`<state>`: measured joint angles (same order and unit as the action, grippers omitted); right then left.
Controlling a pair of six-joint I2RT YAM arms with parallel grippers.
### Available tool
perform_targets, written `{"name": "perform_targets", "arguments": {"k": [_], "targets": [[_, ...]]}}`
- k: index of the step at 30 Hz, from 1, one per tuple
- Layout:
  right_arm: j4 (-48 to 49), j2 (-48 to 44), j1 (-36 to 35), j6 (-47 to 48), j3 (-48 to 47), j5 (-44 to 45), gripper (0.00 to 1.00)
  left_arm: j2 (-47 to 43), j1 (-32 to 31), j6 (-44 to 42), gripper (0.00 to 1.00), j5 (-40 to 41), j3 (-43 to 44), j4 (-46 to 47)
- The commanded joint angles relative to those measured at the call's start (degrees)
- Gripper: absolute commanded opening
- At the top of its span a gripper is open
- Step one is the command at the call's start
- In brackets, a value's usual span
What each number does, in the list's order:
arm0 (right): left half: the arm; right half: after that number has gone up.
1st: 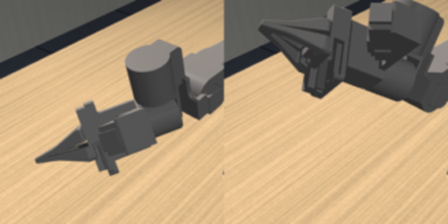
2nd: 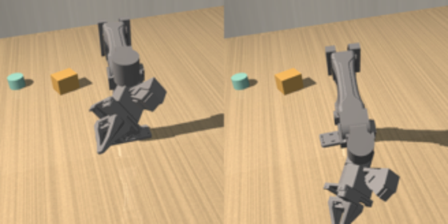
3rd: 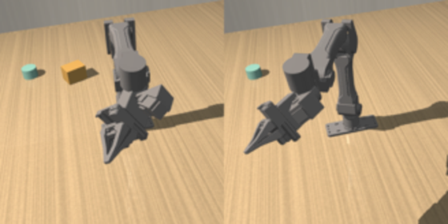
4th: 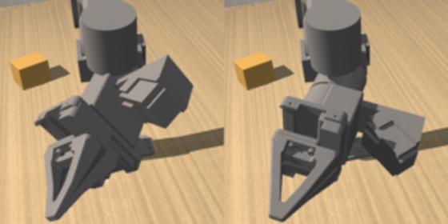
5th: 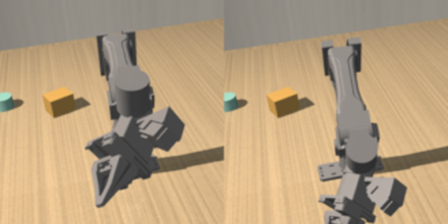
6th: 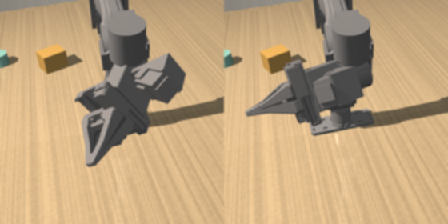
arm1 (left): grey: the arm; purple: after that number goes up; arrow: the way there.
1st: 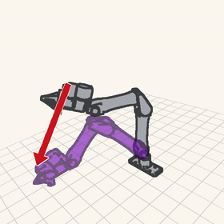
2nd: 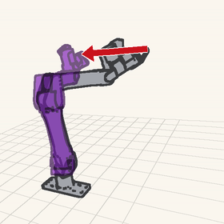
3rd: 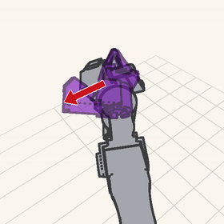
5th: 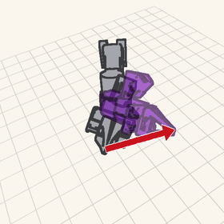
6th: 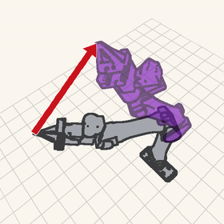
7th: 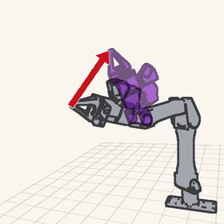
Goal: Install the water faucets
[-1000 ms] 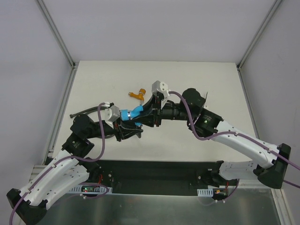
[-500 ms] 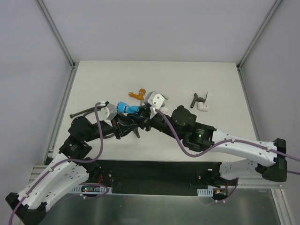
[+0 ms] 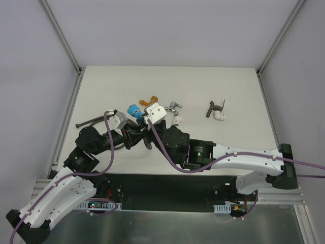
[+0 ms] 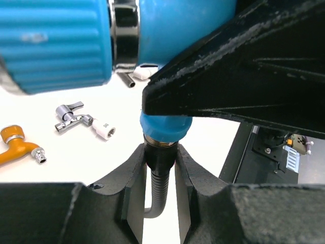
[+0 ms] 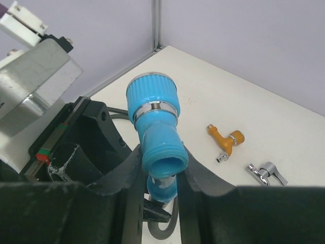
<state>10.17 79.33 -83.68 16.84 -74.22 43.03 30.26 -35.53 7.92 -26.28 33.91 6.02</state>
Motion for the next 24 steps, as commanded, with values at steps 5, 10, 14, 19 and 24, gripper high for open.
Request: {"name": "perform_targets", "arguments": {"k": [5,10,14,19,24], "targets": [[-8.9,2.8,-1.0,-4.7,-3.8,8.1,0.02,-2.2,0.5,-2.9,0.00,4.1,1.4,7.2],[-9.5,2.5,-1.0,-4.8,-4.4,6.2,0.02,-2.0,0.5,-4.2,0.00,3.5,1.3,7.1],[-12.0,1.7,-1.0,-5.7,-5.1,4.3,0.02,-1.9,0.4,-6.2,0.00,2.4,1.1,7.0],[-14.8,-0.7,0.8,-9.7,-4.8,-2.1,0.02,-1.5,0.3,-9.0,0.00,1.2,0.3,7.8],[-15.3,-2.2,1.1,-9.9,-4.4,-3.6,0.02,-1.0,0.2,-10.1,0.00,1.0,-0.8,9.0]]}}
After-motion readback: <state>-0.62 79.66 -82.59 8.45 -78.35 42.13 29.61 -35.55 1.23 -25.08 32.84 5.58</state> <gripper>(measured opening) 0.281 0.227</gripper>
